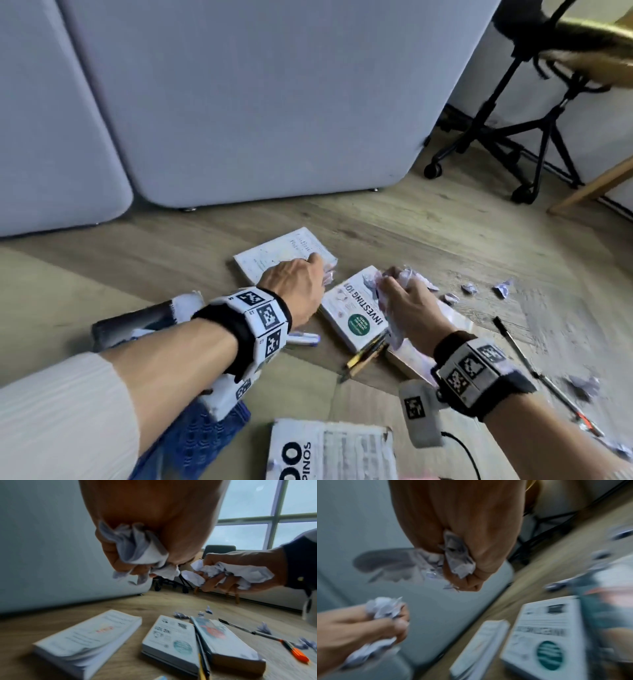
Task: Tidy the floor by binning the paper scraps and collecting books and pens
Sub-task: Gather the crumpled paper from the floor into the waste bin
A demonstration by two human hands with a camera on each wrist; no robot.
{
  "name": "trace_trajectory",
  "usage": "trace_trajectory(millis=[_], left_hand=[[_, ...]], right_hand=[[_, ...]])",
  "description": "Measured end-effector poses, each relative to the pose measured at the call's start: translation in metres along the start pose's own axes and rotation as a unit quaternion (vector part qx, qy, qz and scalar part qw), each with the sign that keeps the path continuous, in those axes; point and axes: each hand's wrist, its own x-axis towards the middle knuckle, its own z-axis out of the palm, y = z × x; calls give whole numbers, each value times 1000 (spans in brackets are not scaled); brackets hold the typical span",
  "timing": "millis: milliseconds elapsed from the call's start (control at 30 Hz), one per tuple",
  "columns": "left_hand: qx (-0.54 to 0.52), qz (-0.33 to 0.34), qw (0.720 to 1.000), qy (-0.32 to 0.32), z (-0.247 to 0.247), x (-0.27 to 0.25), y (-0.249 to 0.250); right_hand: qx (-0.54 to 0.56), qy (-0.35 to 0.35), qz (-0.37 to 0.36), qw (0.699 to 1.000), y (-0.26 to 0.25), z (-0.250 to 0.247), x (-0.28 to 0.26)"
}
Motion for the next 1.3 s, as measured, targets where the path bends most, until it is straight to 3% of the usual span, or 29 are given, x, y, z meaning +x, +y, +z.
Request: trace_trajectory(millis=[200, 367, 433, 567, 667, 733, 800, 833, 900, 933, 1033, 1067, 1133, 1200, 1233, 1300], left_hand=[[-22, -164, 983, 74, -90, -96, -114], [1, -345, 930, 129, -153, -221, -194], [40, -397, 909, 123, -185, -289, -219], [53, -534, 834, 127, -222, -440, -244], [35, -633, 748, 197, -209, -519, -240], [-20, -672, 693, 260, -192, -541, -240], [-98, -683, 661, 294, -182, -542, -238], [-145, -679, 659, 289, -181, -537, -234], [-221, -664, 674, 236, -186, -525, -224], [-242, -664, 676, 207, -189, -520, -220], [-204, -692, 674, 156, -195, -511, -219], [-170, -704, 672, 155, -195, -510, -224], [-67, -718, 678, 143, -195, -510, -233], [41, -718, 687, 102, -198, -509, -238], [67, -722, 684, 85, -199, -507, -238], [76, -730, 676, 63, -198, -505, -239]], right_hand=[[-85, -205, -148, 964, -129, 160, 7], [-80, -305, -265, 911, -213, 306, -33], [-67, -379, -308, 870, -240, 356, -70], [-73, -543, -336, 766, -274, 426, -163], [-59, -534, -394, 745, -288, 469, -225], [-62, -528, -421, 735, -292, 490, -257], [-93, -527, -438, 722, -288, 506, -275], [-142, -531, -451, 703, -283, 513, -276], [-253, -563, -464, 635, -273, 517, -270], [-269, -589, -439, 623, -270, 515, -263], [-167, -639, -312, 683, -269, 501, -244], [-140, -621, -316, 704, -268, 499, -237], [-129, -522, -406, 739, -263, 495, -224], [-153, -402, -502, 750, -254, 488, -213], [-190, -372, -517, 747, -247, 485, -209], [-266, -372, -464, 759, -235, 477, -201]])
